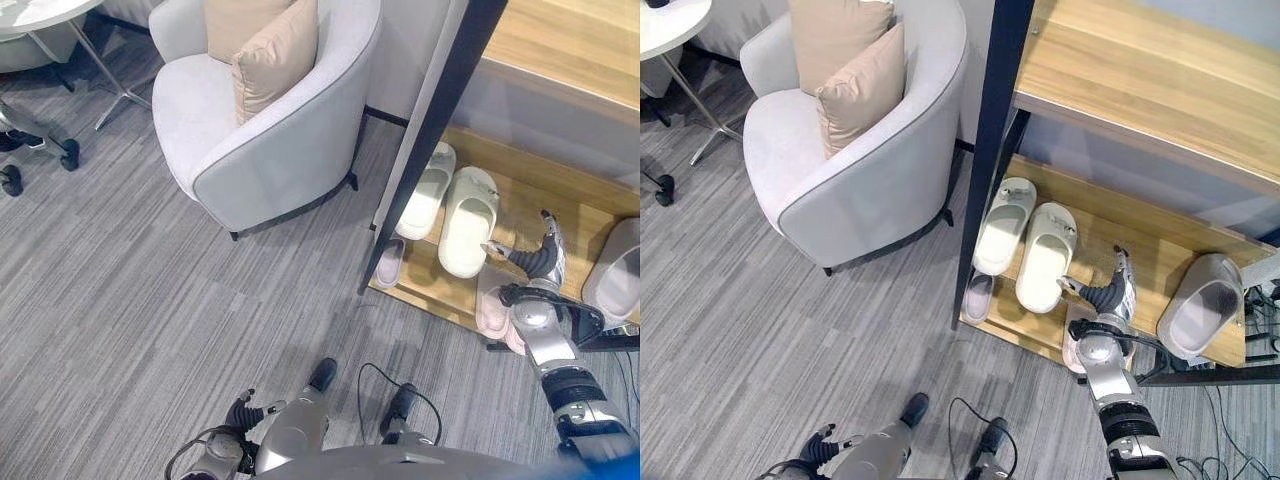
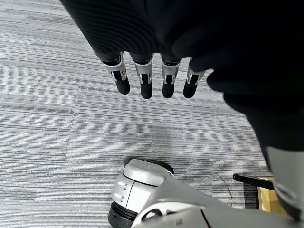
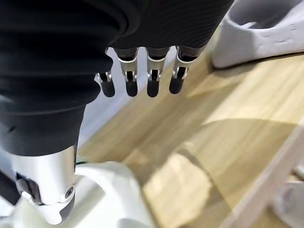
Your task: Arrange the slippers neatly on the shoe rack.
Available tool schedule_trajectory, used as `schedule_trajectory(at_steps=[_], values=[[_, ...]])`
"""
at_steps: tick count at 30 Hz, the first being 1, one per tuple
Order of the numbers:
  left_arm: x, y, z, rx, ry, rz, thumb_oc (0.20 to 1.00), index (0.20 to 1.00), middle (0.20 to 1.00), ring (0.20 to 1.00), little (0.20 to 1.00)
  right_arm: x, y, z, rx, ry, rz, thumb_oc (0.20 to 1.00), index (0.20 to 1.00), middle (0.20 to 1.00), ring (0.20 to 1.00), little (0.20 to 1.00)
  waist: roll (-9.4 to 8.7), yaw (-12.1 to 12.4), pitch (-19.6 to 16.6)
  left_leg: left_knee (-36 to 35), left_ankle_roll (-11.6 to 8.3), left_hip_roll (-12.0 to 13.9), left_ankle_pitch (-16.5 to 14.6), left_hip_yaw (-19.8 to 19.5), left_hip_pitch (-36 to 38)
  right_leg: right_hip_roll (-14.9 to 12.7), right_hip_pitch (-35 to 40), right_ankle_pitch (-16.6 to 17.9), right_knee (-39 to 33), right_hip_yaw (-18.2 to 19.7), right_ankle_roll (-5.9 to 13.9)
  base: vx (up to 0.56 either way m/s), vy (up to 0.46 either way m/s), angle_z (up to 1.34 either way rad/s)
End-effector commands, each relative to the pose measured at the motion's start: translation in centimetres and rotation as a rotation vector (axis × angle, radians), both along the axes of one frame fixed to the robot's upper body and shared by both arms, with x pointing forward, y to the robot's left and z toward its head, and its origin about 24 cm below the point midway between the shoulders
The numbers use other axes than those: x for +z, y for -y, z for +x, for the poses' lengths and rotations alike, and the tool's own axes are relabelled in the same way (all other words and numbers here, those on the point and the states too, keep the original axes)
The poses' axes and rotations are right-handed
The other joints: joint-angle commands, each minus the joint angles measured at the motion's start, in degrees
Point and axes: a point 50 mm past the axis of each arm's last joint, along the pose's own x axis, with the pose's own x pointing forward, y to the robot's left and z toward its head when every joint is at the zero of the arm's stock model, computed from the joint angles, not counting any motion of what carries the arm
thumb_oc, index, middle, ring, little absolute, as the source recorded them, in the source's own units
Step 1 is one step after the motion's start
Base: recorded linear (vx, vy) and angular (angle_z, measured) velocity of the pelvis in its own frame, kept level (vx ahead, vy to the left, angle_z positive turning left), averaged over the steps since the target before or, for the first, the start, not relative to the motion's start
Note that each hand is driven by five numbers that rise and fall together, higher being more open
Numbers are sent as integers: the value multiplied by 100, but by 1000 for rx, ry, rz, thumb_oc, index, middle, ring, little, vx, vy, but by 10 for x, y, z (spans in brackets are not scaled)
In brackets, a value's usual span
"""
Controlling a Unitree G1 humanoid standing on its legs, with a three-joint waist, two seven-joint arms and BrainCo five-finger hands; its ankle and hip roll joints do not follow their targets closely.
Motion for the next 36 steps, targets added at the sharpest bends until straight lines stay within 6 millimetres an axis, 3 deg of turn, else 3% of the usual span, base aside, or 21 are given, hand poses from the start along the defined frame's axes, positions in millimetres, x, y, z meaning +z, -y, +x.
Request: schedule_trajectory(at_steps=[1, 14, 24, 31, 36], values=[[-9, 32, -10, -70, -61, -61, 1000, 1000, 1000, 1000, 1000, 50, 7, 6, 60, 171, -178, 1000, 1000, 1000, 1000, 1000, 221, 165, 105, -1150, 27, 135, 198, -128, 537, 10, 922, -601, 35, -237, 463, 0, 0, 0], [-10, 30, -12, -65, -74, -71, 1000, 1000, 1000, 1000, 1000, 28, -24, -5, 313, 25, -284, 1000, 1000, 1000, 1000, 1000, 184, 34, 60, -1150, 20, 121, 200, -95, 639, 7, 1010, -595, 35, -236, 437, -4, 0, -1], [-9, 28, -9, -55, -68, -64, 1000, 1000, 1000, 1000, 1000, 10, -26, -4, 336, -65, -269, 1000, 1000, 1000, 1000, 1000, 141, 36, 97, -1150, 21, 109, 206, -93, 624, -3, 987, -556, 35, -236, 435, 0, 0, 0], [-10, 22, -12, -36, -80, -51, 1000, 1000, 1000, 1000, 1000, 4, -27, 7, 338, -108, -220, 1000, 1000, 1000, 1000, 1000, 123, 113, 158, -1150, 9, 90, 240, -70, 552, -21, 919, -518, 35, -250, 457, 0, 0, 0], [-9, 19, -14, -34, -85, -46, 1000, 1000, 1000, 1000, 1000, 3, -16, 18, 290, -152, -261, 1000, 1000, 1000, 1000, 1000, 102, 240, 230, -1150, -6, 50, 271, -122, 455, -31, 871, -510, 35, -316, 467, 4, 0, 1]])
